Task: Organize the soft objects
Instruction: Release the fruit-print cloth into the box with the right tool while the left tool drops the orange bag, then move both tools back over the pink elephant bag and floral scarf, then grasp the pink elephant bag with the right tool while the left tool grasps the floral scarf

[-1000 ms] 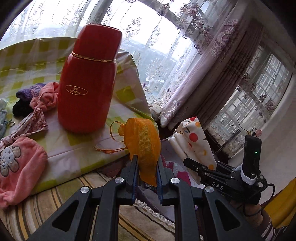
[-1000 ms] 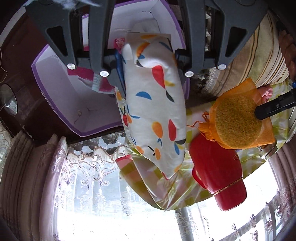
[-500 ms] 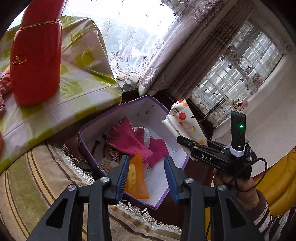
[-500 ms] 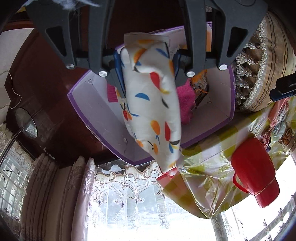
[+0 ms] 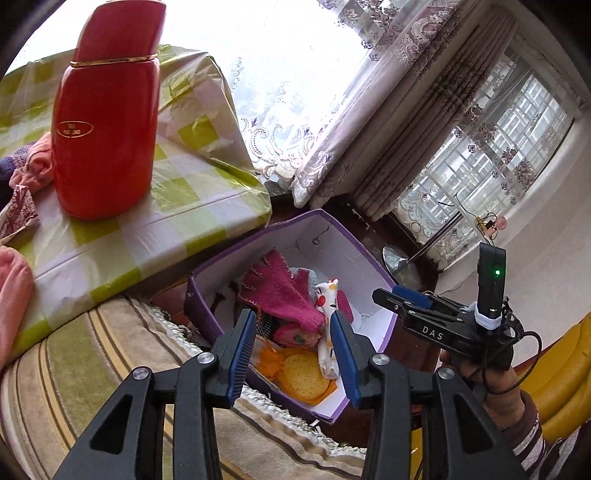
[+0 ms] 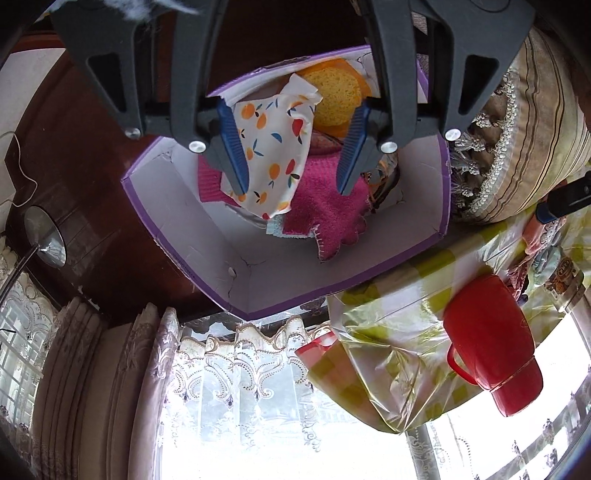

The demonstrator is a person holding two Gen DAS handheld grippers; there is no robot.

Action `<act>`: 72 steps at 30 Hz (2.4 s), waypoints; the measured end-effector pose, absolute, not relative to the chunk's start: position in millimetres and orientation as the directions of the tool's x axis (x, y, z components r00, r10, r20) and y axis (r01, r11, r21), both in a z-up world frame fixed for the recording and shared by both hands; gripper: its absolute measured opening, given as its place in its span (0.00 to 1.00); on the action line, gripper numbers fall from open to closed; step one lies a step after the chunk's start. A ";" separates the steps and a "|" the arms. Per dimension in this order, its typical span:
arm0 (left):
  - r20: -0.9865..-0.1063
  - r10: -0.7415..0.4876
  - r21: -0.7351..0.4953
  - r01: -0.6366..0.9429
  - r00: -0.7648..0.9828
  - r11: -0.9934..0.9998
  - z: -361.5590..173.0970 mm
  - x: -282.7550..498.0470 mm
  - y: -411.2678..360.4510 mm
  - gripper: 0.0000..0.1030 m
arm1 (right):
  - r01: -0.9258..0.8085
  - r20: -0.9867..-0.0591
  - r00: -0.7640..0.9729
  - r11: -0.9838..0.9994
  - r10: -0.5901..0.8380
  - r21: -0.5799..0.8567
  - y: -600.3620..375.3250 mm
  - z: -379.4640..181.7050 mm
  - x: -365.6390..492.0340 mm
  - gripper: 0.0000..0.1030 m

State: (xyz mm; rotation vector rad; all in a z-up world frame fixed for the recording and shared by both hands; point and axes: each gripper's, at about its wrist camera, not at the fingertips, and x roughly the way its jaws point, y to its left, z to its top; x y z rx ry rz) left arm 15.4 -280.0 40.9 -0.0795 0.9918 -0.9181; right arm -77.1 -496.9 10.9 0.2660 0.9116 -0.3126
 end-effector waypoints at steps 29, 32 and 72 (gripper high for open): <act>-0.678 -0.404 -0.411 0.139 0.614 0.901 38.8 118.0 -22.9 0.47 | -0.049 -0.797 0.592 0.993 0.117 0.110 -324.0 27.5 22.5 0.56; -0.684 -0.382 -0.411 0.104 0.621 0.906 35.8 124.1 -5.3 0.48 | -0.089 -0.800 0.584 0.990 0.139 0.107 -309.2 27.5 32.4 0.60; -0.863 -0.322 -0.187 0.346 0.388 0.919 -19.8 224.4 -47.6 0.50 | -0.581 -0.859 0.393 0.812 0.329 0.044 -124.8 -12.1 150.0 0.82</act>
